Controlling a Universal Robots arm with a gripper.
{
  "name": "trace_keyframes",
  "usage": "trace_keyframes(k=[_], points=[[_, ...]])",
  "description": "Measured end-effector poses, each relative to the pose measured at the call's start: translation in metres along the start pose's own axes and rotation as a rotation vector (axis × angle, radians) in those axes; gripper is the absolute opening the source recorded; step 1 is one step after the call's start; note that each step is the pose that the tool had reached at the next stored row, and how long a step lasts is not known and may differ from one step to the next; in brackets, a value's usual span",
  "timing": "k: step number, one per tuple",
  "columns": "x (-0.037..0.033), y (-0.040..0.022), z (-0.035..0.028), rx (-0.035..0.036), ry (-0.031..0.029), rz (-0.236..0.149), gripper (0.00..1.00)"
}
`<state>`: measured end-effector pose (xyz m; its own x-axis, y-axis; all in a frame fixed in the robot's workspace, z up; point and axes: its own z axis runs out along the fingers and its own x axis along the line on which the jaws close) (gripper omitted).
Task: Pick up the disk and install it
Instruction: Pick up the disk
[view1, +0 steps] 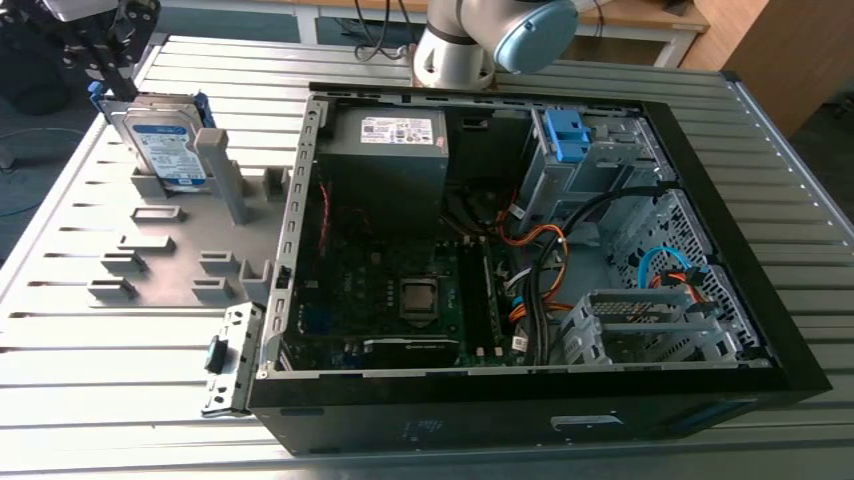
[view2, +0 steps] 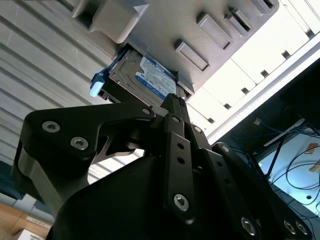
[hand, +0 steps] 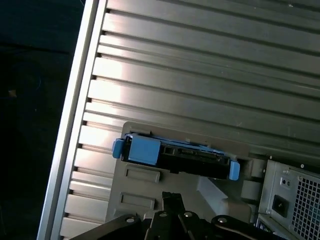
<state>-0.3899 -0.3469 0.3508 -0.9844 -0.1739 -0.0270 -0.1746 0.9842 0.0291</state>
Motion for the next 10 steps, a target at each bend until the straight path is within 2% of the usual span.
trace_keyframes(k=[10], points=[[0.0,0.0,0.0,-0.0017,0.0019,-0.064,0.11]])
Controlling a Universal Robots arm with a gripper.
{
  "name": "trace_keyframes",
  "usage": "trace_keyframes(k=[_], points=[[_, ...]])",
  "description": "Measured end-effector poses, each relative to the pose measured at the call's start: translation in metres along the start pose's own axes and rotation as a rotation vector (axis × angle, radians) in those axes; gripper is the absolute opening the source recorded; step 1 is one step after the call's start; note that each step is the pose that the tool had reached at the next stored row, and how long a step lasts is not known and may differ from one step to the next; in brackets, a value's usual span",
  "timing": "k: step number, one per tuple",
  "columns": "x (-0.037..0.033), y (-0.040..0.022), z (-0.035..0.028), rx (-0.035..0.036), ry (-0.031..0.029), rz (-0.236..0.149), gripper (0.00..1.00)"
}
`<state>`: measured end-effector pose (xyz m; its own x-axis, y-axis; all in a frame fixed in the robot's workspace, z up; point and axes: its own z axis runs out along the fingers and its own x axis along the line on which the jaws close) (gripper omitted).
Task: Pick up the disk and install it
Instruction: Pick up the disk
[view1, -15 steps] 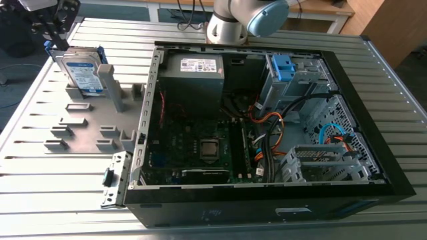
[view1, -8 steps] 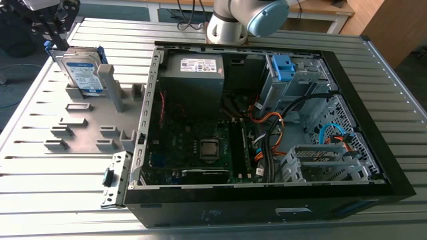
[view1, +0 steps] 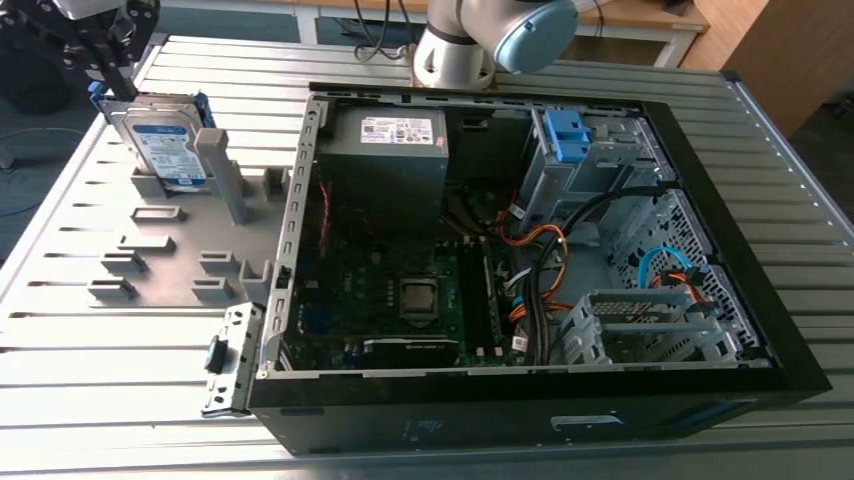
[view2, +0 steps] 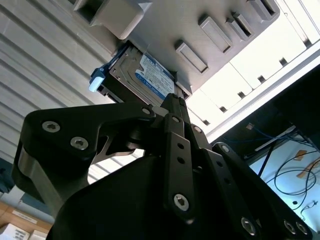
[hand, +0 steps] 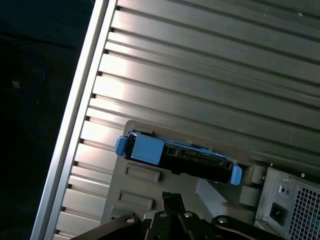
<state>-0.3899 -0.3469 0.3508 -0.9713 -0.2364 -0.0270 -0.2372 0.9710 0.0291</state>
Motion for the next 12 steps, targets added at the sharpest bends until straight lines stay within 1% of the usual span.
trace_keyframes(k=[12], points=[[0.0,0.0,0.0,-0.002,0.0022,-0.076,0.11]])
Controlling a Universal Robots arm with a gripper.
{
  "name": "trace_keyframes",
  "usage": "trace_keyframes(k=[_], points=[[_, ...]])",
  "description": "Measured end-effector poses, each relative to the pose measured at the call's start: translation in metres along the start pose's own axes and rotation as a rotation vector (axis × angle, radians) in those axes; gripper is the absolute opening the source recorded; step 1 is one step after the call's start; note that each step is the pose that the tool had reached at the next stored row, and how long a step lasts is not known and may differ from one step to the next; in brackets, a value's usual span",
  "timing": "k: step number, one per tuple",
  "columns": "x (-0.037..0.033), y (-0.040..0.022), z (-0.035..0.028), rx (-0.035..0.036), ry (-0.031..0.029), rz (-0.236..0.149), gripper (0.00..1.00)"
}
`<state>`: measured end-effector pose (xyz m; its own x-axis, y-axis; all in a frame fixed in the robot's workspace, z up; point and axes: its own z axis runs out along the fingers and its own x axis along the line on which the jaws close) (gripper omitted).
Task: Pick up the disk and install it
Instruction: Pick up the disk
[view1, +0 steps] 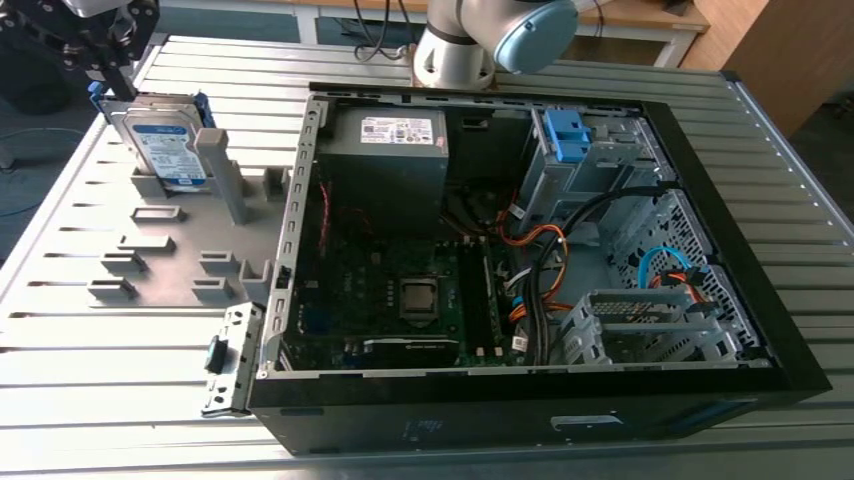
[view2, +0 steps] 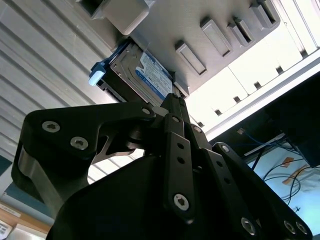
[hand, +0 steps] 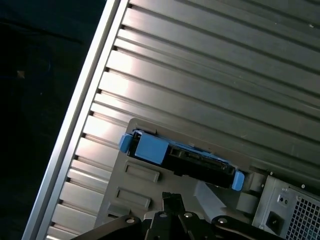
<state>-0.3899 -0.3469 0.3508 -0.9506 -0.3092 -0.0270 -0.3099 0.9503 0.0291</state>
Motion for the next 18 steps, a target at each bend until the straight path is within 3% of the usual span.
trace_keyframes(k=[18], points=[[0.0,0.0,0.0,-0.0024,0.0026,-0.09,0.11]])
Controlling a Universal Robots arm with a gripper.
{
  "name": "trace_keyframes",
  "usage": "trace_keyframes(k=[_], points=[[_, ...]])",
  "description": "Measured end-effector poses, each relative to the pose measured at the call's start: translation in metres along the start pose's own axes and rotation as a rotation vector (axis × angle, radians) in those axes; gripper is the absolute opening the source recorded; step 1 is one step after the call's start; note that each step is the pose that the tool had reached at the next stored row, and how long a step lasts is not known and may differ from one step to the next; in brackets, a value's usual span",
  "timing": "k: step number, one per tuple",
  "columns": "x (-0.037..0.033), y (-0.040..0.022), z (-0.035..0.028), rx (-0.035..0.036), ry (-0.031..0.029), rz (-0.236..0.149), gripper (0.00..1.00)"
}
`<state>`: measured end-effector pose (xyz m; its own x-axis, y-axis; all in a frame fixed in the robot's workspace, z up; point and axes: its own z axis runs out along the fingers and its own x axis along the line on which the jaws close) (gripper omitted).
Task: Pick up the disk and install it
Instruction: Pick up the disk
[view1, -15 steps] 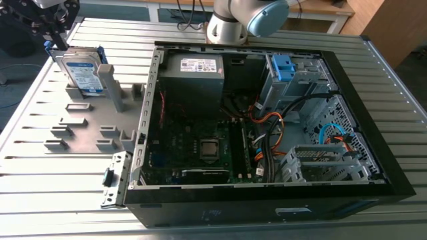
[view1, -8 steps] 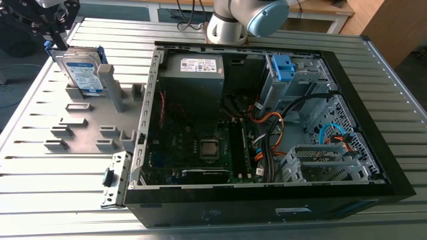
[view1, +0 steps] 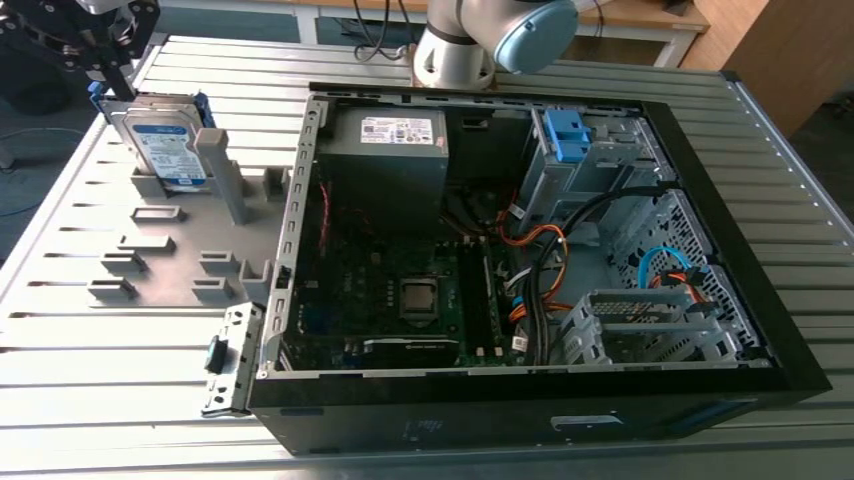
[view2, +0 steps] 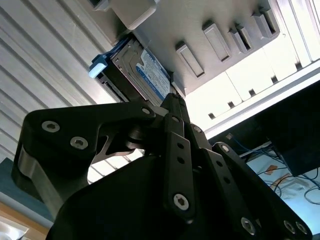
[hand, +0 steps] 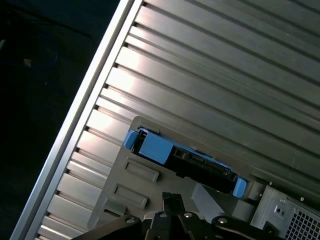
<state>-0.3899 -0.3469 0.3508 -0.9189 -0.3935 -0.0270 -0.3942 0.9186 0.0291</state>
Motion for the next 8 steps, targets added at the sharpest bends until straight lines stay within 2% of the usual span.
trace_keyframes(k=[8], points=[[0.0,0.0,0.0,-0.0009,0.001,-0.034,0.11]])
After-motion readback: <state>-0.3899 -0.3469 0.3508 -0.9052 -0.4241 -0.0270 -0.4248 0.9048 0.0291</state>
